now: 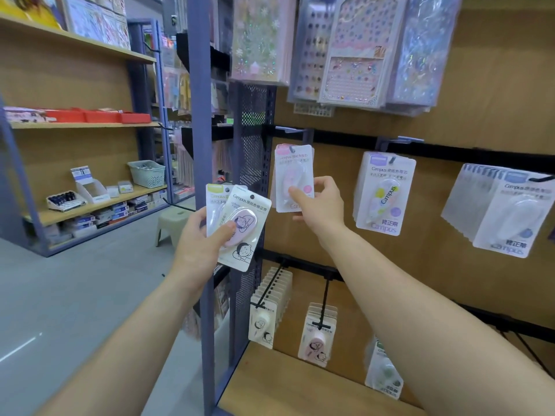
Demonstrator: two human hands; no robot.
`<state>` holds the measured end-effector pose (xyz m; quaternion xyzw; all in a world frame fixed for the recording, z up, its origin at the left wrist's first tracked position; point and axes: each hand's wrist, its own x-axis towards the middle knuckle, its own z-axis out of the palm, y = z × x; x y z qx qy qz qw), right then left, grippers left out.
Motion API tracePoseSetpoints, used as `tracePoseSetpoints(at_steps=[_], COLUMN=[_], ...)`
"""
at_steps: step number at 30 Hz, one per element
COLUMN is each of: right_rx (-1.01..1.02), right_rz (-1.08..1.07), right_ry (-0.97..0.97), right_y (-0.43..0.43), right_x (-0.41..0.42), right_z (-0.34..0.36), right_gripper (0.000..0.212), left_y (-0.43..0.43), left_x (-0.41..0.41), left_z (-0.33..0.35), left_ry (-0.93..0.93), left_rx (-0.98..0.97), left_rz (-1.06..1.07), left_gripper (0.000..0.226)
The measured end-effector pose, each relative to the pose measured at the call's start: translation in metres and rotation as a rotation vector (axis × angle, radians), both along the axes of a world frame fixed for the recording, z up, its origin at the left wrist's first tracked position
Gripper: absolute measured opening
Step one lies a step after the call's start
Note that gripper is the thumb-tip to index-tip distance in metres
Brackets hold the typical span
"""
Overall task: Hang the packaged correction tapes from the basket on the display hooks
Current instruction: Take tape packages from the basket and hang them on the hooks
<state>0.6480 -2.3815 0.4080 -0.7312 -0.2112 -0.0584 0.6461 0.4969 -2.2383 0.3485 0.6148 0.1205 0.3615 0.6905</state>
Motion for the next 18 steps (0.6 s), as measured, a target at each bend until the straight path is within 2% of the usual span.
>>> tracePoseSetpoints(at_steps=[2,5,7,11,15,18], right_rx=[-0.106,-0.309,-0.263,-0.126,-0.029,0.016], right_rz=[-0.056,-0.185,-0.126,0.192,0.174,0.199], right_ry=[0.049,-0.051,-0.030,0.174,0.295,0.396], right_y=[0.002,-0.008,-0.025,-0.057,-0.081,-0.102], right_x=[0.004,-0.009,-0.034,-0.087,-0.099,-0.098], right_z=[-0.002,-0.017,-0.040,-0.095,-0.141,-0.174], right_gripper=[0.037,0.058,0.057,0.037,0.039,0.035], left_y=[-0.003,-0.012,-0.022,-0.054,-0.088,-0.109], left_x=[-0.001,-0.002,-0.003,-0.007,-0.012,-0.015], left_z=[-0.004,-0.015,-0.027,-0.060,-0.102,-0.134], left_ry=[0.013,0.029,0.030,0.066,0.160,0.235], left_rx=[-0.001,-0.012,-0.026,-0.077,-0.115,-0.112], left_rz=[-0.004,-0.022,-0.041,-0.100,-0.189,-0.193], left_gripper=[0.026,0.036,0.038,0.039,0.056,0.049])
